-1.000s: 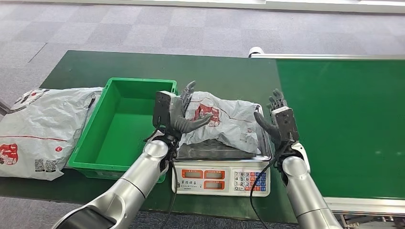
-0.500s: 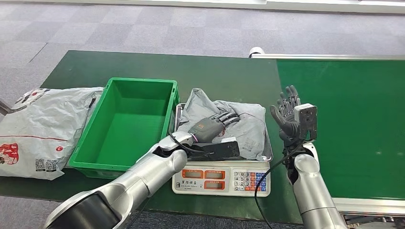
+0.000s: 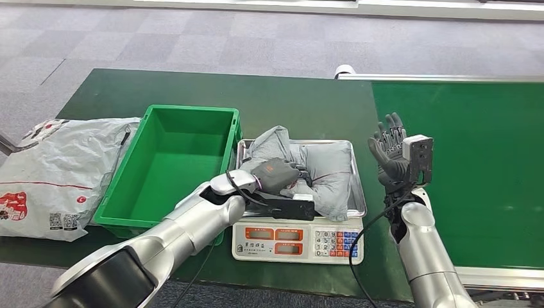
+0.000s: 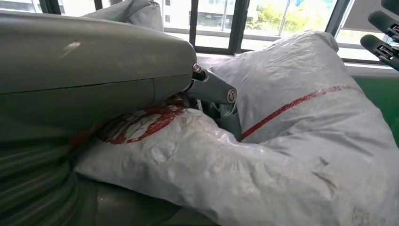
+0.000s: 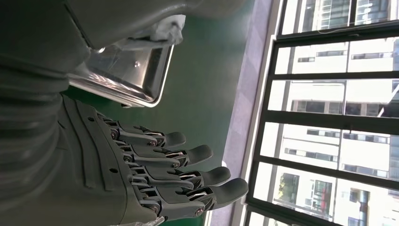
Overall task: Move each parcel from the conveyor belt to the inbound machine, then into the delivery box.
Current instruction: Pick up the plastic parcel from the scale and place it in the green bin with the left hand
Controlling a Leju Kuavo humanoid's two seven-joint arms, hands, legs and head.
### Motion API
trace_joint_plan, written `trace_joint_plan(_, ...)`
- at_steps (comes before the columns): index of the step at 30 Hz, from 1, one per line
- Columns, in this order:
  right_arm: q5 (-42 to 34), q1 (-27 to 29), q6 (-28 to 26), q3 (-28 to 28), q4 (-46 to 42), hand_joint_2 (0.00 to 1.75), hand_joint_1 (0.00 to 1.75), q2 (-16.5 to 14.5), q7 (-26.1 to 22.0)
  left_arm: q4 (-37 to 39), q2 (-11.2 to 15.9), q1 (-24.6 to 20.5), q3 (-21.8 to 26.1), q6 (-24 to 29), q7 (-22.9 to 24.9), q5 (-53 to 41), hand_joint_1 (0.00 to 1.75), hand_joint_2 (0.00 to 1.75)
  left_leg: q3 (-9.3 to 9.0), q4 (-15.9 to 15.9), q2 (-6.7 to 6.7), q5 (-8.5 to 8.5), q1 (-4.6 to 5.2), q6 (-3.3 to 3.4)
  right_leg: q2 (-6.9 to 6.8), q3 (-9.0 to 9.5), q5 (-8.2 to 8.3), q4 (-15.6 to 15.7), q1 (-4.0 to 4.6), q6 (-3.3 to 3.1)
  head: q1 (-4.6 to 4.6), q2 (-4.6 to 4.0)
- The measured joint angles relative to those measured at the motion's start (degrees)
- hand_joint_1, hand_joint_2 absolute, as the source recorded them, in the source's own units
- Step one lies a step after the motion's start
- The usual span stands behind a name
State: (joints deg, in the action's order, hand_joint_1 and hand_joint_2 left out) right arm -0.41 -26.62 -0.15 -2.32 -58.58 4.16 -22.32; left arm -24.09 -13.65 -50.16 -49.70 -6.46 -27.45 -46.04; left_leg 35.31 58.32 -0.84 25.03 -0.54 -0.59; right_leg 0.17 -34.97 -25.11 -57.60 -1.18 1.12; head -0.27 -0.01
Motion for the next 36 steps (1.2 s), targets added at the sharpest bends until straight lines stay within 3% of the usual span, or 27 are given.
trace_joint_plan(19,-0.8,1.7,-0.2,0.0,-1.0,1.75,0.0,0.1,2.8,-6.4,3.4,0.3,2.0,5.4,2.1,3.7,1.75,1.75,-0.03,0.0,0.06,0.0,-0.01,-0.02,0.08,-0.05,0.0,0.0,0.05,-0.01,0.01,0.0)
trace_joint_plan(23,-0.7,2.7,-0.6,0.0,-2.3,1.75,0.0,0.1,3.5,-9.8,4.4,0.4,2.7,10.0,5.6,1.4,1.75,1.75,-0.02,0.0,0.06,-0.01,-0.01,-0.02,0.08,-0.05,0.0,0.0,0.04,-0.01,0.01,0.01)
trace_joint_plan(30,0.7,3.1,-0.7,0.1,-3.5,1.75,0.0,0.1,5.1,-15.5,6.6,-0.1,5.5,15.2,15.8,-5.4,1.75,1.75,-0.01,0.0,0.11,-0.01,-0.01,-0.02,0.1,-0.08,0.0,0.0,0.04,-0.01,0.01,0.01)
trace_joint_plan(36,1.6,1.8,-0.3,0.1,-3.2,1.75,0.0,0.3,5.2,-17.2,9.3,0.7,9.7,19.9,20.3,-7.1,1.75,1.75,0.0,0.0,0.18,-0.01,-0.01,-0.04,0.18,-0.1,0.0,0.0,0.05,-0.02,0.01,0.01)
